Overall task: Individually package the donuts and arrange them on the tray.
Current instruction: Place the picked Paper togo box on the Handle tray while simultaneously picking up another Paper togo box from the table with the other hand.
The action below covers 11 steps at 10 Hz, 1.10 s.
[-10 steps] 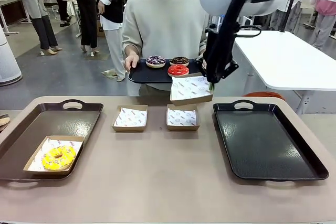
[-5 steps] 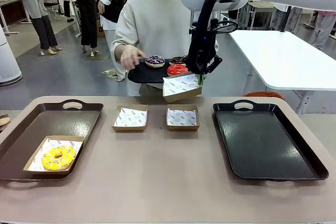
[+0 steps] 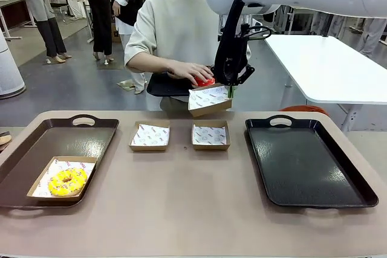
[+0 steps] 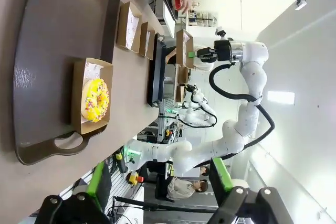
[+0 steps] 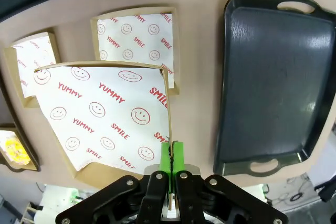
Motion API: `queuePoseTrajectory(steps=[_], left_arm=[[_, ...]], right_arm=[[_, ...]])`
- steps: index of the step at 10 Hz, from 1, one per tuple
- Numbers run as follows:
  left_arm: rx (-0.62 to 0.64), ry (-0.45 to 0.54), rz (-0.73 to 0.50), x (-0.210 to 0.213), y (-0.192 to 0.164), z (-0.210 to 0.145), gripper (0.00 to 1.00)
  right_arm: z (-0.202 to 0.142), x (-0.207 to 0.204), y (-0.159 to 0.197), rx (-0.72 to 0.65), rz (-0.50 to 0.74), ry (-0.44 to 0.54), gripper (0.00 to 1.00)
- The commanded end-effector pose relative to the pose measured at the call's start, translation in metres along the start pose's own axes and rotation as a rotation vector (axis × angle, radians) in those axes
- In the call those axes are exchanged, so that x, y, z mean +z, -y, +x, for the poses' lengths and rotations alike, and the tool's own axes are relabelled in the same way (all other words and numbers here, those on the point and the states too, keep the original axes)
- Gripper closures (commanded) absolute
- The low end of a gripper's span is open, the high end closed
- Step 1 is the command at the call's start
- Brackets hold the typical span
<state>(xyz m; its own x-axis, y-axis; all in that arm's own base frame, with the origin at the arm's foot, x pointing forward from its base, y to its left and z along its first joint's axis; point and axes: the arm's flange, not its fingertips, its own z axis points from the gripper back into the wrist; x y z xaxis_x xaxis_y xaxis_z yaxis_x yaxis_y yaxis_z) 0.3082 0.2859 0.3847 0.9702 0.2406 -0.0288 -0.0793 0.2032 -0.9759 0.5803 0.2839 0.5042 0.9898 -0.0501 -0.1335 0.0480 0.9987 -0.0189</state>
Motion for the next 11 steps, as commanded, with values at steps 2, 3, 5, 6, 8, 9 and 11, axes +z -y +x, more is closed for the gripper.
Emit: queuePoseTrajectory(steps=[2, 3, 5, 6, 8, 9, 11], left_arm=[[0.002, -0.004, -0.014, 0.0019, 0.0007, -0.0021, 0.02], [0.002, -0.004, -0.014, 0.0019, 0.0007, -0.0021, 0.02], [0.002, -0.004, -0.014, 0.0019, 0.0007, -0.0021, 0.02], [0.002, -0.004, -0.014, 0.0019, 0.0007, -0.0021, 0.02], [0.002, -0.004, -0.014, 0.0019, 0.0007, -0.0021, 0.02], [0.002, -0.004, -0.014, 0.0019, 0.0007, -0.0021, 0.02], [0.002, -0.004, -0.014, 0.0019, 0.0007, -0.0021, 0.02]], right_arm=[[-0.0029, 0.0009, 0.0006, 0.001, 0.001, -0.002, 1.0], [-0.0029, 0.0009, 0.0006, 0.001, 0.001, -0.002, 1.0], [-0.0029, 0.0009, 0.0006, 0.001, 0.001, -0.002, 1.0], [-0.0029, 0.0009, 0.0006, 0.001, 0.001, -0.002, 1.0], [-0.0029, 0.0009, 0.0006, 0.001, 0.001, -0.002, 1.0], [-0.0029, 0.0009, 0.0006, 0.001, 0.001, -0.002, 1.0], [-0.0029, 0.0009, 0.0006, 0.001, 0.001, -0.002, 1.0]])
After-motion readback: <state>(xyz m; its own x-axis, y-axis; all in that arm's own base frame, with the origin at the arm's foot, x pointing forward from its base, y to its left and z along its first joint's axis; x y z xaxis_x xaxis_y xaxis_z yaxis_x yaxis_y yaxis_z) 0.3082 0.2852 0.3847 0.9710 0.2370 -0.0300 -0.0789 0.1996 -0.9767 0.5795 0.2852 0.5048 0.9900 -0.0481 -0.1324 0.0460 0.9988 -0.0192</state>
